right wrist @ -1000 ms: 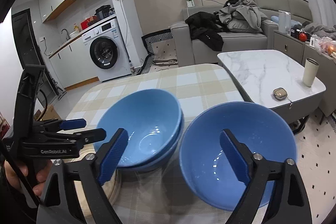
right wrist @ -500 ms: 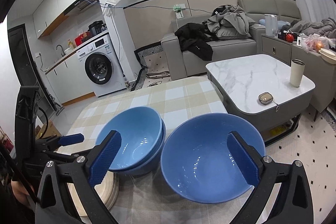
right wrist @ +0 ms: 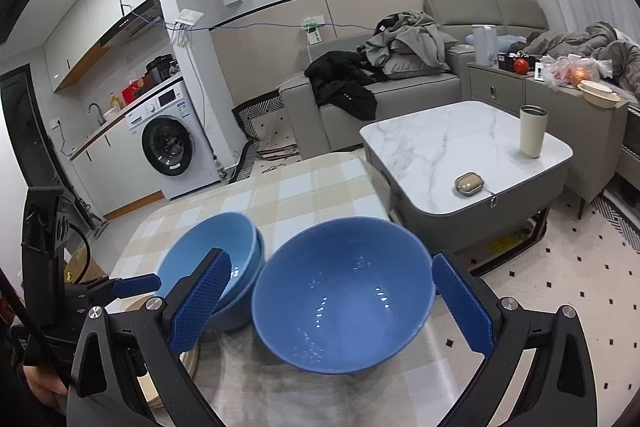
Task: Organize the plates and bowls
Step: 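Open the left gripper and withdraw from the nested blue bowls, then move the left gripper to the rim of the remaining blue bowl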
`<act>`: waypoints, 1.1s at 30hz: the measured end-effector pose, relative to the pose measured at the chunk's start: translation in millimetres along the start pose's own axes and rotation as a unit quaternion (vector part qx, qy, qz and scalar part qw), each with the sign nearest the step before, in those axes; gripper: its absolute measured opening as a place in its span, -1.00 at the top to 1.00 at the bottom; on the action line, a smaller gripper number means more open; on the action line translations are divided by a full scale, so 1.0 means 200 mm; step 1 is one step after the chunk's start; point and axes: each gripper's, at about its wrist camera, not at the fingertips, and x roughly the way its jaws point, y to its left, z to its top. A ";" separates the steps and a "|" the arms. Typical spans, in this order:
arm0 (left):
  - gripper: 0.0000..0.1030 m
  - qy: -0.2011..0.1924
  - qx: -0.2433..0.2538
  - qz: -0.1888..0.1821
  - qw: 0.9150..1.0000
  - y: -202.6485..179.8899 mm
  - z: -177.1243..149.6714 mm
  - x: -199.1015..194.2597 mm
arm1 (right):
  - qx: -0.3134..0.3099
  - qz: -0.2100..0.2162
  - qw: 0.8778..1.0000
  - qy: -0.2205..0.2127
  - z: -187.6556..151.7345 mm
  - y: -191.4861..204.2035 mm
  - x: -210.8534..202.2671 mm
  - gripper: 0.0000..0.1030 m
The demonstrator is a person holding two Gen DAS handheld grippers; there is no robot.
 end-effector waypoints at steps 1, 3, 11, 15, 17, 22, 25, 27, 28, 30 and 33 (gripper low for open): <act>-0.91 -0.001 0.002 -0.005 1.000 -0.01 0.00 0.00 | 0.002 0.000 1.000 -0.002 0.00 -0.02 -0.01 -0.99; -0.78 0.004 0.005 -0.018 1.000 -0.04 0.01 0.01 | 0.008 -0.001 1.000 -0.007 0.00 -0.05 -0.03 -0.99; -0.27 0.018 -0.002 -0.065 0.998 -0.15 0.03 0.06 | 0.032 -0.004 0.999 -0.011 0.01 -0.18 -0.04 -0.83; -0.09 0.039 -0.001 -0.070 0.997 -0.21 0.03 0.13 | 0.038 -0.001 0.999 -0.009 0.01 -0.20 -0.03 -0.51; -0.08 0.045 0.005 -0.067 0.997 -0.24 0.03 0.16 | 0.041 0.002 0.999 -0.005 0.00 -0.21 -0.02 -0.51; -0.08 0.055 0.002 -0.059 0.997 -0.26 0.03 0.23 | 0.057 -0.003 0.998 0.012 -0.01 -0.25 0.06 -0.39; -0.08 0.054 0.008 -0.045 0.997 -0.27 0.03 0.25 | 0.071 -0.005 0.997 0.026 -0.03 -0.30 0.12 -0.38; -0.08 0.051 0.019 -0.028 0.998 -0.29 0.03 0.27 | 0.079 -0.007 0.996 0.035 -0.05 -0.33 0.16 -0.34; -0.08 0.052 0.024 -0.023 0.998 -0.30 0.03 0.28 | 0.081 -0.007 0.996 0.038 -0.05 -0.34 0.18 -0.31; -0.05 0.055 0.031 -0.013 0.998 -0.30 0.03 0.31 | 0.084 -0.006 0.995 0.044 -0.07 -0.36 0.20 -0.26; 0.05 0.064 0.034 -0.012 0.997 -0.30 0.03 0.35 | 0.086 -0.008 0.995 0.050 -0.08 -0.37 0.23 -0.15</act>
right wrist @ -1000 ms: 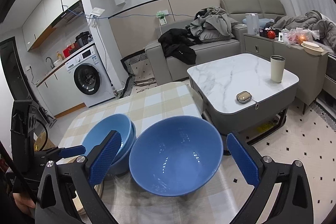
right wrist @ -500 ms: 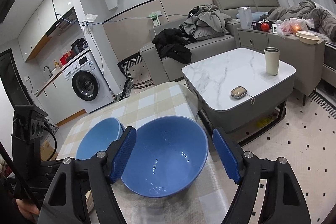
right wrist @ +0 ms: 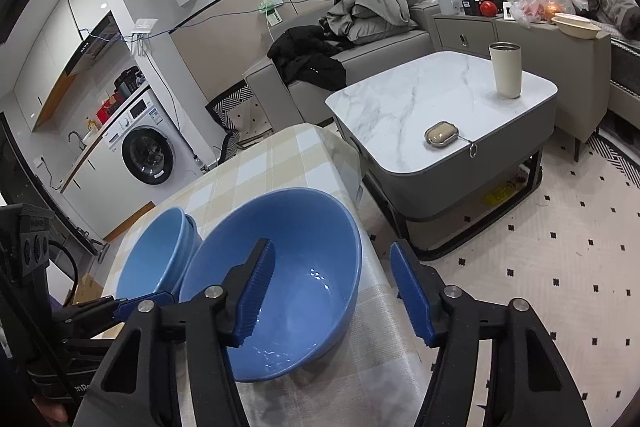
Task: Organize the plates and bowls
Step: 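Move the left gripper to the rim of the remaining blue bowl, then close the left gripper on the blue bowl rim and lift it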
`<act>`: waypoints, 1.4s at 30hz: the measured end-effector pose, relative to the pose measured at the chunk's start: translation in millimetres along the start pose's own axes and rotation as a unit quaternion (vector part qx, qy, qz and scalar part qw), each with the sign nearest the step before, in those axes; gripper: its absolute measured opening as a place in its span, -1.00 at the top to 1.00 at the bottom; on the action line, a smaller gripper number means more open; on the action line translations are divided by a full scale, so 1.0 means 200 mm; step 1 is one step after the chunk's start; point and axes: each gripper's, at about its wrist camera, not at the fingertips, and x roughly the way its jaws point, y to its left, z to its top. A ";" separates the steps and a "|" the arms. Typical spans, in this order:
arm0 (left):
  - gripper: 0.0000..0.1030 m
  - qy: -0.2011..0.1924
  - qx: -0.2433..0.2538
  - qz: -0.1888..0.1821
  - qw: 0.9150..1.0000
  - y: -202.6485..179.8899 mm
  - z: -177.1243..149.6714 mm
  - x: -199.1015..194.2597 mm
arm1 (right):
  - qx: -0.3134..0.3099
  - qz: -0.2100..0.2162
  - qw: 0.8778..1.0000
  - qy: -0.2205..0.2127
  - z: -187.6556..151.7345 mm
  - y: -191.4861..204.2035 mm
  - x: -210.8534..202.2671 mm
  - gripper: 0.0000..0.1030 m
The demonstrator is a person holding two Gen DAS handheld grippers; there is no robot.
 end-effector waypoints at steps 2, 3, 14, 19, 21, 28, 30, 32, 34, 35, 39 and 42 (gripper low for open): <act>0.05 0.002 0.002 0.007 1.000 0.00 0.00 0.02 | 0.001 0.002 1.000 0.002 -0.01 -0.01 0.02 -0.13; 0.06 0.001 0.005 0.010 1.000 0.00 0.00 0.03 | -0.001 0.003 1.000 0.004 -0.01 0.00 0.02 -0.09; 0.20 0.015 0.014 0.021 1.000 0.02 -0.02 0.07 | -0.005 -0.002 1.000 0.020 -0.06 0.00 0.14 0.20; 0.32 0.015 0.006 0.016 1.000 0.04 -0.01 0.09 | -0.009 -0.008 1.000 0.023 -0.07 0.01 0.16 0.33; 0.35 0.009 0.002 0.012 1.000 0.05 -0.01 0.09 | -0.013 -0.012 1.000 0.024 -0.07 0.02 0.17 0.39; 0.43 0.003 0.003 0.022 1.000 0.06 0.00 0.10 | -0.021 -0.023 0.999 0.027 -0.08 0.02 0.19 0.52; 0.44 0.002 0.005 0.026 1.000 0.06 0.00 0.10 | -0.024 -0.026 0.999 0.026 -0.08 0.03 0.19 0.53; 0.44 -0.002 0.008 0.032 0.999 0.06 0.00 0.10 | -0.028 -0.028 0.999 0.026 -0.09 0.03 0.18 0.53; 0.44 -0.006 0.011 0.034 0.999 0.06 0.00 0.10 | -0.027 -0.024 0.999 0.023 -0.09 0.03 0.17 0.53; 0.44 -0.009 0.009 0.032 0.999 0.06 0.00 0.09 | -0.030 -0.023 0.999 0.021 -0.09 0.04 0.17 0.53; 0.44 -0.015 0.007 0.031 0.999 0.06 0.01 0.07 | -0.037 -0.024 0.999 0.013 -0.08 0.05 0.15 0.53; 0.44 -0.023 0.008 0.031 0.999 0.06 0.00 0.04 | -0.040 -0.026 0.999 0.010 -0.07 0.05 0.14 0.53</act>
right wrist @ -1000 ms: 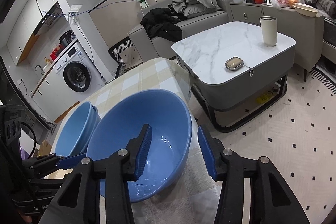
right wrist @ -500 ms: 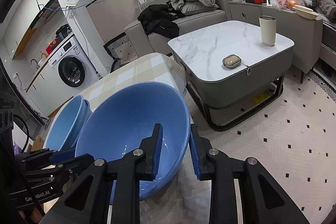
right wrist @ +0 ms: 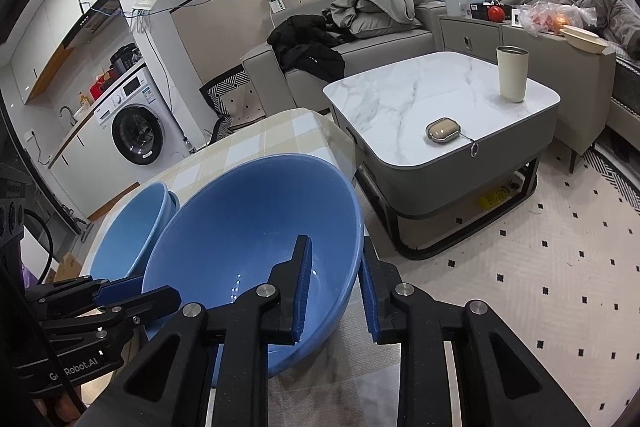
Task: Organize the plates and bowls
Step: 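Close the left gripper on the blue bowl rim and lift it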
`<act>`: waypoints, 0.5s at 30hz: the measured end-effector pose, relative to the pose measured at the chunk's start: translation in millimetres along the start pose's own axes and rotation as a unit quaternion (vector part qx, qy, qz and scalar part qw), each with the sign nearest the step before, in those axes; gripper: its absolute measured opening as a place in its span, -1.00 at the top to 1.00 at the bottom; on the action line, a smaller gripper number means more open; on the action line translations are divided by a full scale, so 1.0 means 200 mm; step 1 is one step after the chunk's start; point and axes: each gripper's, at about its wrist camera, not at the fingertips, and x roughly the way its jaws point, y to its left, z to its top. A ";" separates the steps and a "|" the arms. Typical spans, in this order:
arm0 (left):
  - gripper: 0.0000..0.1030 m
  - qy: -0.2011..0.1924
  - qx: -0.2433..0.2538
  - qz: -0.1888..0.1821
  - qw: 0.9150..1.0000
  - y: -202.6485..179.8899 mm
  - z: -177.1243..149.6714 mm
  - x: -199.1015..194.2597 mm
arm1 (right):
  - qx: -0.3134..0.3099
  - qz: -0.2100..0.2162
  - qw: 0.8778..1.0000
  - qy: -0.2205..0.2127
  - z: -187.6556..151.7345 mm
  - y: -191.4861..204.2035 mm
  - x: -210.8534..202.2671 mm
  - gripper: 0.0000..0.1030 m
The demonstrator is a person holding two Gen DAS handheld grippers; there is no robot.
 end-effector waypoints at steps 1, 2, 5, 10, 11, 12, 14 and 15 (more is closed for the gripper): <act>0.44 -0.004 0.002 0.002 1.000 0.00 0.00 -0.02 | -0.001 0.000 1.000 -0.001 0.00 0.00 0.00 0.53; 0.44 -0.008 0.003 0.003 1.000 0.00 0.00 -0.03 | -0.001 0.002 1.000 -0.003 0.00 0.00 -0.01 0.53; 0.44 -0.015 0.003 0.002 1.000 0.00 0.00 -0.07 | -0.004 0.001 1.000 -0.006 0.01 0.01 -0.03 0.53; 0.44 -0.030 0.005 0.005 1.000 -0.01 0.01 -0.14 | -0.007 0.007 1.000 -0.019 0.02 0.03 -0.08 0.53; 0.44 -0.033 0.006 0.006 0.999 -0.01 0.01 -0.16 | -0.008 0.008 1.000 -0.022 0.03 0.04 -0.09 0.53; 0.44 -0.035 0.006 0.007 0.999 -0.01 0.02 -0.17 | -0.009 0.010 1.000 -0.025 0.03 0.05 -0.11 0.53; 0.44 -0.042 0.007 0.008 0.999 -0.01 0.02 -0.21 | -0.012 0.012 0.999 -0.031 0.04 0.06 -0.13 0.53; 0.44 -0.045 0.008 0.008 0.999 -0.01 0.01 -0.23 | -0.013 0.013 0.999 -0.035 0.04 0.06 -0.15 0.53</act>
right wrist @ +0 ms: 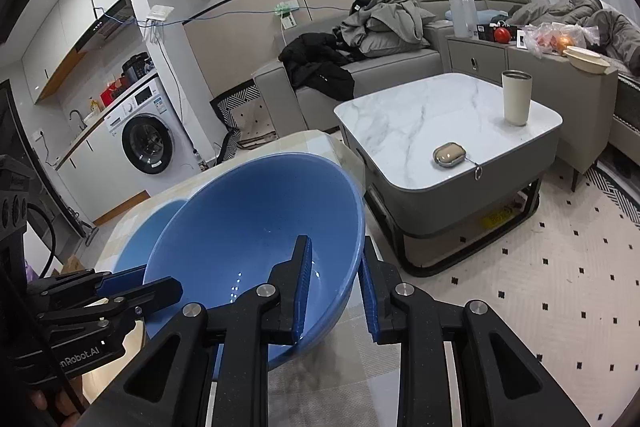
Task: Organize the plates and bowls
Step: 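Close the left gripper on the blue bowl rim and lift it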
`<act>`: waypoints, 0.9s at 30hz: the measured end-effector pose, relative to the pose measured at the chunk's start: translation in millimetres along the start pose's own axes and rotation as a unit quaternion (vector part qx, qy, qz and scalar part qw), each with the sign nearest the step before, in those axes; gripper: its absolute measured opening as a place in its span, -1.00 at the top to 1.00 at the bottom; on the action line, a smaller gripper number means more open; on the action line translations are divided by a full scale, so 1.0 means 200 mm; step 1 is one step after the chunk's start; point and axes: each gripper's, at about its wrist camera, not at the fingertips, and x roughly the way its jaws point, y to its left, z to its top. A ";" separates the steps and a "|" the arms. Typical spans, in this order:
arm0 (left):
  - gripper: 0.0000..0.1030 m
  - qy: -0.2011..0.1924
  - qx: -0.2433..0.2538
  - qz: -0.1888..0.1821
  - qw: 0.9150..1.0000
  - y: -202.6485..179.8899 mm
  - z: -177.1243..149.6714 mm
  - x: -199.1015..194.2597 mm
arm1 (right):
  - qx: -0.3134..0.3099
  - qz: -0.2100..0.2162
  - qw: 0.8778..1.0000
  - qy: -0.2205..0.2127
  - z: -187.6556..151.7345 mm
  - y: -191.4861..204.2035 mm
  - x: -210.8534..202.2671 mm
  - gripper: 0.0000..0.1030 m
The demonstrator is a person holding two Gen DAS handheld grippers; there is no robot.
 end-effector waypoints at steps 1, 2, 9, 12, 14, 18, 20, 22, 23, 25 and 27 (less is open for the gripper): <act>0.44 -0.002 0.001 0.001 1.000 0.00 0.00 -0.02 | 0.000 0.001 1.000 -0.003 0.00 0.00 -0.01 0.53; 0.44 -0.004 0.002 0.003 1.000 0.00 0.00 -0.03 | -0.002 0.002 1.000 -0.006 0.01 0.01 -0.02 0.53; 0.44 -0.026 0.001 0.007 1.000 0.01 0.00 -0.16 | -0.010 0.010 1.000 -0.020 0.03 0.06 -0.09 0.53; 0.44 -0.036 -0.003 0.010 0.999 0.02 0.00 -0.22 | -0.015 0.016 0.999 -0.026 0.05 0.09 -0.12 0.53; 0.44 -0.042 -0.007 0.010 0.999 0.03 0.00 -0.26 | -0.021 0.018 0.999 -0.032 0.05 0.12 -0.14 0.53; 0.44 -0.052 -0.012 0.016 0.998 0.07 -0.01 -0.34 | -0.033 0.024 0.998 -0.042 0.06 0.18 -0.18 0.53; 0.44 -0.056 -0.016 0.018 0.998 0.09 -0.01 -0.38 | -0.037 0.027 0.998 -0.044 0.06 0.21 -0.20 0.53; 0.44 -0.061 -0.019 0.019 0.998 0.11 -0.01 -0.41 | -0.041 0.032 0.998 -0.047 0.06 0.25 -0.21 0.52; 0.44 -0.063 -0.021 0.022 0.998 0.12 -0.02 -0.43 | -0.042 0.033 0.997 -0.048 0.06 0.26 -0.21 0.52; 0.44 -0.069 -0.023 0.028 0.997 0.15 -0.02 -0.46 | -0.043 0.040 0.997 -0.050 0.05 0.29 -0.22 0.52; 0.44 -0.072 -0.026 0.032 0.997 0.18 -0.02 -0.50 | -0.045 0.048 0.996 -0.053 0.05 0.32 -0.22 0.52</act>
